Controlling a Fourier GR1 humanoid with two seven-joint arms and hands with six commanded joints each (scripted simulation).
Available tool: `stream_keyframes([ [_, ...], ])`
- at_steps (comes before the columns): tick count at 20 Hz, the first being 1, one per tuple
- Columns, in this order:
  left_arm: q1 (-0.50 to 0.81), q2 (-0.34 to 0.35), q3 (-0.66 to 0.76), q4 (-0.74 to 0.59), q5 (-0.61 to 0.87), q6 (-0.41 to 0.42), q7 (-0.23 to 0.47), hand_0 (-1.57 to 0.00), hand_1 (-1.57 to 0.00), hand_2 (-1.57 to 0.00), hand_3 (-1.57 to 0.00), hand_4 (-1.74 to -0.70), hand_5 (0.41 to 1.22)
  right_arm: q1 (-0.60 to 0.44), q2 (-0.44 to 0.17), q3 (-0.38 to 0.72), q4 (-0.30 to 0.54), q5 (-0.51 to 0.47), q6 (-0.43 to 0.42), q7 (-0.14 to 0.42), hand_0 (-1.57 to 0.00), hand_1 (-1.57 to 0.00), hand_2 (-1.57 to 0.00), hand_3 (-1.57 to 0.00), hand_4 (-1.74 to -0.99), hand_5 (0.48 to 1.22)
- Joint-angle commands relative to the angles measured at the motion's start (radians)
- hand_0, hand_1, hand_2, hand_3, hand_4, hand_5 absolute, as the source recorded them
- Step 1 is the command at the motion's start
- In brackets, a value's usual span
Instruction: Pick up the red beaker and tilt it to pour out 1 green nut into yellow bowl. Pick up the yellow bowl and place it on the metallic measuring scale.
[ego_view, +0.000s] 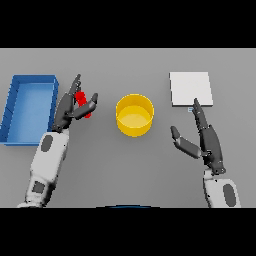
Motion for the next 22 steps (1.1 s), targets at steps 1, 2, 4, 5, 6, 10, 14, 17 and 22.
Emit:
stream_keyframes([
  [1,-0.011,-0.008,0.012,0.029,0.012,-0.001,-0.024,0.00,0.00,-0.01,0.00,-1.30,0.719,-0.013,0.007,0.001,0.005,0.002,-0.007,0.009,0.00,0.00,0.00,0.00,-1.246,0.646],
  [2,-0.026,-0.019,0.021,0.056,0.018,0.003,-0.036,0.00,-0.01,-0.05,-0.04,-1.33,0.738,-0.021,0.006,-0.003,0.013,-0.001,-0.006,0.016,0.00,0.00,0.00,0.00,-1.244,0.644],
  [4,-0.034,-0.029,0.034,0.083,0.023,0.017,-0.064,-0.21,-0.23,-0.29,-0.25,-1.40,0.787,-0.012,0.000,-0.008,0.006,-0.006,-0.004,0.007,0.00,0.00,0.00,0.00,-1.240,0.645],
  [5,-0.038,-0.035,0.035,0.087,0.018,0.034,-0.064,-0.38,-0.41,-0.46,-0.52,-1.41,0.874,-0.009,0.003,-0.002,0.002,0.001,-0.007,0.005,0.00,0.00,0.00,0.00,-1.236,0.647],
  [6,-0.045,-0.040,0.037,0.104,0.004,0.066,-0.057,-0.55,-0.59,-0.66,-0.73,-1.47,0.943,-0.004,0.004,-0.002,-0.011,-0.002,-0.006,0.002,0.00,0.00,0.00,0.00,-1.237,0.648],
  [10,-0.055,-0.034,0.000,0.118,-0.060,0.110,-0.069,-1.15,-1.17,-1.20,-1.11,-1.62,1.107,0.006,-0.004,-0.001,-0.015,0.001,-0.001,0.017,0.00,0.00,0.00,0.00,-1.241,0.650],
  [14,-0.066,-0.034,0.002,0.121,-0.050,0.103,-0.064,-1.40,-1.41,-1.42,-1.36,-1.54,1.174,-0.004,0.011,-0.005,0.003,-0.024,0.007,0.010,0.00,0.00,0.00,0.00,-1.255,0.644],
  [17,-0.058,-0.041,0.026,0.079,0.025,0.047,-0.103,-1.48,-1.49,-1.49,-1.46,-1.64,1.157,0.004,0.012,0.004,-0.004,-0.006,-0.001,-0.005,0.00,0.00,0.00,0.00,-1.248,0.645],
  [22,-0.069,-0.023,0.025,-0.025,0.070,0.003,-0.040,-1.54,-1.54,-1.55,-1.54,-1.71,1.132,0.019,0.009,0.016,-0.013,0.016,-0.004,-0.008,0.00,0.00,0.00,0.00,-1.228,0.645],
])
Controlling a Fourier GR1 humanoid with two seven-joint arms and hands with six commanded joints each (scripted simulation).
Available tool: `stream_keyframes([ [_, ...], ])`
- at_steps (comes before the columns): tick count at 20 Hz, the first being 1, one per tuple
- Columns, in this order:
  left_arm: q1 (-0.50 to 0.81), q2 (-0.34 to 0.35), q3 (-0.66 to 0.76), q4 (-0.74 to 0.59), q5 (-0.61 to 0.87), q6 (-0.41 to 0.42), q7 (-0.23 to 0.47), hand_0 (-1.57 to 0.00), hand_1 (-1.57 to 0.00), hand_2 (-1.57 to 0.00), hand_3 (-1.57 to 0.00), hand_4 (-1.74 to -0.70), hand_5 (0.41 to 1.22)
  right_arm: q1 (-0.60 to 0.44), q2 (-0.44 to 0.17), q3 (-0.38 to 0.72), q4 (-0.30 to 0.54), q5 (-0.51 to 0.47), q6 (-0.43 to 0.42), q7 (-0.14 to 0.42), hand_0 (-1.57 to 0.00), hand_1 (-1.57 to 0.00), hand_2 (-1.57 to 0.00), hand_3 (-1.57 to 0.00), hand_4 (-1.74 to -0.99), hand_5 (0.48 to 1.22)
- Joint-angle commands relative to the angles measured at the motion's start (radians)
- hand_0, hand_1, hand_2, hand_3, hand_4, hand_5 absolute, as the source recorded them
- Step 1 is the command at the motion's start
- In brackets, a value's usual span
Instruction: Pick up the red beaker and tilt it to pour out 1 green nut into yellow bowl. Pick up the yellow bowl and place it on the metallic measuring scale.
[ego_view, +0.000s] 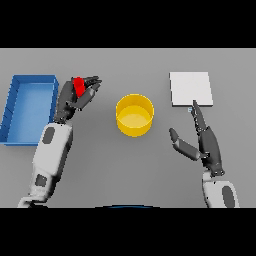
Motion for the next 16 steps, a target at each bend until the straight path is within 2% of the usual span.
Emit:
stream_keyframes([
  [1,-0.007,0.004,-0.011,-0.004,-0.010,-0.009,0.003,-1.55,-1.55,-1.55,-1.54,-1.71,1.132,-0.016,0.004,0.000,0.015,0.003,-0.004,0.008,0.00,0.00,0.00,0.00,-1.227,0.647],
  [2,-0.014,0.022,-0.018,-0.018,-0.025,-0.013,0.016,-1.55,-1.55,-1.55,-1.55,-1.72,1.131,-0.006,0.001,0.000,0.010,0.004,-0.003,-0.019,0.00,0.00,0.00,0.00,-1.226,0.650],
  [5,-0.030,0.048,-0.034,-0.027,-0.056,-0.027,0.047,-1.56,-1.56,-1.56,-1.55,-1.72,1.133,-0.004,-0.007,0.001,0.010,0.026,-0.016,-0.051,0.00,0.00,0.00,0.00,-1.219,0.659],
  [6,-0.036,0.054,-0.039,-0.024,-0.067,-0.030,0.052,-1.56,-1.56,-1.56,-1.55,-1.72,1.135,-0.015,-0.009,-0.002,0.020,0.032,-0.020,-0.035,0.00,0.00,0.00,0.00,-1.219,0.660],
  [7,-0.042,0.060,-0.042,-0.019,-0.077,-0.033,0.053,-1.56,-1.56,-1.56,-1.55,-1.72,1.138,-0.007,-0.013,-0.004,0.012,0.022,-0.012,-0.046,0.00,0.00,0.00,0.00,-1.219,0.661],
  [10,-0.075,0.089,-0.087,-0.017,-0.150,-0.037,0.065,-1.56,-1.56,-1.56,-1.56,-1.73,1.134,-0.002,-0.012,0.005,0.004,0.043,-0.023,-0.035,0.00,0.00,0.00,0.00,-1.210,0.664],
  [11,-0.081,0.102,-0.107,-0.025,-0.177,-0.042,0.081,-1.56,-1.56,-1.56,-1.56,-1.73,1.129,0.003,-0.012,0.003,0.005,0.039,-0.021,-0.032,0.00,0.00,0.00,0.00,-1.202,0.662],
  [12,-0.091,0.127,-0.135,-0.029,-0.216,-0.058,0.096,-1.56,-1.57,-1.57,-1.56,-1.73,1.124,-0.012,-0.011,0.002,0.001,0.040,-0.024,-0.001,0.00,0.00,0.00,0.00,-1.199,0.658],
  [14,-0.107,0.161,-0.191,-0.050,-0.285,-0.081,0.134,-1.57,-1.57,-1.57,-1.57,-1.74,1.120,-0.012,-0.012,0.002,0.001,0.041,-0.022,-0.011,0.00,0.00,0.00,0.00,-1.190,0.658],
  [16,-0.133,0.175,-0.256,-0.055,-0.363,-0.099,0.176,-1.57,-1.57,-1.57,-1.57,-1.74,1.127,-0.018,-0.017,0.001,0.003,0.039,-0.017,0.009,0.00,0.00,0.00,0.00,-1.183,0.663],
])
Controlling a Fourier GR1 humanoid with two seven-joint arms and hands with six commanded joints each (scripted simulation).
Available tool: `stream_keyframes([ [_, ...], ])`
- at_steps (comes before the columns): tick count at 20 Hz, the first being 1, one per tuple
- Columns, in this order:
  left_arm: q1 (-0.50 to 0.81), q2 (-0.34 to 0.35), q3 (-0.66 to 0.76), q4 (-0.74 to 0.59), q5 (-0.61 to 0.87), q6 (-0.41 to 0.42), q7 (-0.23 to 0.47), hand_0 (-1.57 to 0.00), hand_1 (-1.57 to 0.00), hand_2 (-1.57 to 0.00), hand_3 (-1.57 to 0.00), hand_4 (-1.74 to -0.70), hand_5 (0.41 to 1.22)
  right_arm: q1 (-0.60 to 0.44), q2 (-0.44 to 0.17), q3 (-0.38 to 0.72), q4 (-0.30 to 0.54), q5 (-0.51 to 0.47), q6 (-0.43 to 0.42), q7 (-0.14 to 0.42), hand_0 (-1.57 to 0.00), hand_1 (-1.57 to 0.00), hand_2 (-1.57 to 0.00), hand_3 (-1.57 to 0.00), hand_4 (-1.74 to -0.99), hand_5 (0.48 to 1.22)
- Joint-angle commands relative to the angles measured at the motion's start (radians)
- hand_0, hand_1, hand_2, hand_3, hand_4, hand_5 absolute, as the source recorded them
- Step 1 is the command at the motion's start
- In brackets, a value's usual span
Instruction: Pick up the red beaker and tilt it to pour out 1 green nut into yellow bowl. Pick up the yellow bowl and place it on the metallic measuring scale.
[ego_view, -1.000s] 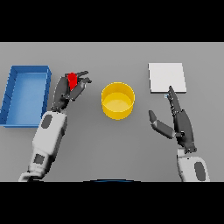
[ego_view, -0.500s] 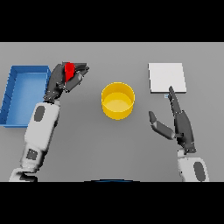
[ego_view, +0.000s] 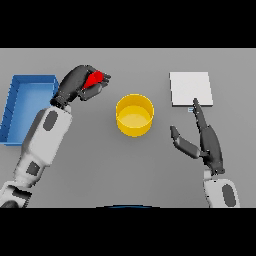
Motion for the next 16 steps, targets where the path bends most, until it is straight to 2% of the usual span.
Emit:
stream_keyframes([
  [1,-0.024,0.008,-0.027,0.015,-0.037,-0.009,0.014,-1.57,-1.57,-1.57,-1.57,-1.74,1.129,0.005,0.002,0.002,0.001,-0.004,0.005,-0.007,0.00,0.00,0.00,0.00,-1.178,0.663],
  [9,-0.154,0.056,-0.270,0.058,-0.341,-0.108,0.070,-1.57,-1.57,-1.57,-1.57,-1.74,1.197,0.006,0.022,0.009,-0.010,-0.010,0.004,0.013,0.00,0.00,0.00,0.00,-1.187,0.676],
  [10,-0.168,0.061,-0.301,0.062,-0.375,-0.139,0.077,-1.57,-1.57,-1.57,-1.57,-1.69,1.202,0.011,0.019,0.004,-0.013,-0.021,0.009,0.015,0.00,0.00,0.00,0.00,-1.191,0.675],
  [11,-0.183,0.071,-0.324,0.071,-0.407,-0.154,0.077,-1.57,-1.57,-1.57,-1.49,-1.70,1.205,0.009,0.015,0.001,-0.019,-0.026,0.013,0.017,0.00,0.00,0.00,0.00,-1.190,0.675],
  [13,-0.236,0.074,-0.376,0.100,-0.465,-0.195,0.059,-1.57,-1.57,-1.57,-1.38,-1.71,1.211,0.021,0.022,0.000,-0.017,-0.039,0.018,0.012,0.00,0.00,0.00,0.00,-1.195,0.671],
  [15,-0.280,0.071,-0.429,0.138,-0.521,-0.222,0.033,-1.57,-1.57,-1.57,-1.35,-1.72,1.215,0.000,0.030,-0.014,-0.004,-0.064,0.020,0.042,0.00,0.00,0.00,0.00,-1.197,0.659],
  [16,-0.300,0.078,-0.446,0.154,-0.539,-0.238,0.012,-1.57,-1.57,-1.57,-1.33,-1.72,1.216,0.003,0.033,-0.014,-0.001,-0.066,0.020,0.035,0.00,0.00,0.00,0.00,-1.202,0.651],
])
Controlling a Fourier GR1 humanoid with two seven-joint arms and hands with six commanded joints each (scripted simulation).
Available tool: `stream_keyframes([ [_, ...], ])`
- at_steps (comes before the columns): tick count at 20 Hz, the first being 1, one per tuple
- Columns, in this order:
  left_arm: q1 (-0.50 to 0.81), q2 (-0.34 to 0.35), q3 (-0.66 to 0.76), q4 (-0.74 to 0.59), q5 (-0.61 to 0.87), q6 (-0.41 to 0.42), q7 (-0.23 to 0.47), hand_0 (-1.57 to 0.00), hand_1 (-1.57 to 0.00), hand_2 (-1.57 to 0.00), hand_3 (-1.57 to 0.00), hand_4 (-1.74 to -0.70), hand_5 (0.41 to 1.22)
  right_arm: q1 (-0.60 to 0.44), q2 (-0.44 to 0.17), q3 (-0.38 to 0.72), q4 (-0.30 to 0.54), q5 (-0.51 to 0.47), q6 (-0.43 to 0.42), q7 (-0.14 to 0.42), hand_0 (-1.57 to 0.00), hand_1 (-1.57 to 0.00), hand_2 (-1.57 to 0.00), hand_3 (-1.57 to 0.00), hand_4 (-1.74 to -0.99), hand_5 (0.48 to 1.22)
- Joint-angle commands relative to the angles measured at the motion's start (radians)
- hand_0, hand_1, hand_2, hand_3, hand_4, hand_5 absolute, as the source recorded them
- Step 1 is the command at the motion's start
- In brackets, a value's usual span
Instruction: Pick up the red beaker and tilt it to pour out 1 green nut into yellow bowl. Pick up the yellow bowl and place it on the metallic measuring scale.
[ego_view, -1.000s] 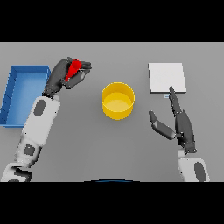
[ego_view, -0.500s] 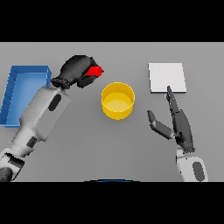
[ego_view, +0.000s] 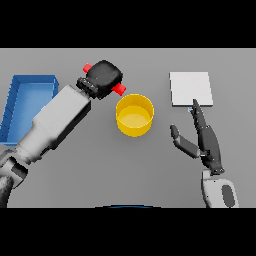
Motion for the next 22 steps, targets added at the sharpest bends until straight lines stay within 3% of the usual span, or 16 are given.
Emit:
stream_keyframes([
  [1,-0.015,-0.004,-0.022,0.005,-0.019,-0.011,-0.014,-1.57,-1.57,-1.57,-1.29,-1.72,1.217,0.004,0.003,0.000,-0.003,0.001,-0.004,-0.002,0.00,0.00,0.00,0.00,-1.206,0.639],
  [8,-0.129,-0.026,-0.164,0.089,-0.158,-0.027,-0.130,-1.57,-1.57,-1.57,-1.51,-1.73,1.220,0.020,0.008,0.015,-0.003,0.048,-0.033,-0.053,0.00,0.00,0.00,0.00,-1.205,0.584],
  [10,-0.155,-0.014,-0.210,0.093,-0.203,-0.022,-0.166,-1.57,-1.57,-1.57,-1.53,-1.73,1.220,0.006,0.018,0.013,0.002,0.046,-0.041,-0.034,0.00,0.00,0.00,0.00,-1.185,0.575],
  [16,-0.208,-0.013,-0.326,0.109,-0.316,-0.008,-0.214,-1.57,-1.57,-1.57,-1.56,-1.74,1.221,0.003,0.014,0.004,0.007,0.035,-0.038,-0.051,0.00,0.00,0.00,0.00,-1.135,0.567],
  [22,-0.257,-0.028,-0.421,0.145,-0.419,0.029,-0.238,-1.57,-1.57,-1.57,-1.57,-1.73,1.221,0.008,0.009,0.002,0.006,0.033,-0.035,-0.050,0.00,0.00,0.00,0.00,-1.135,0.580],
])
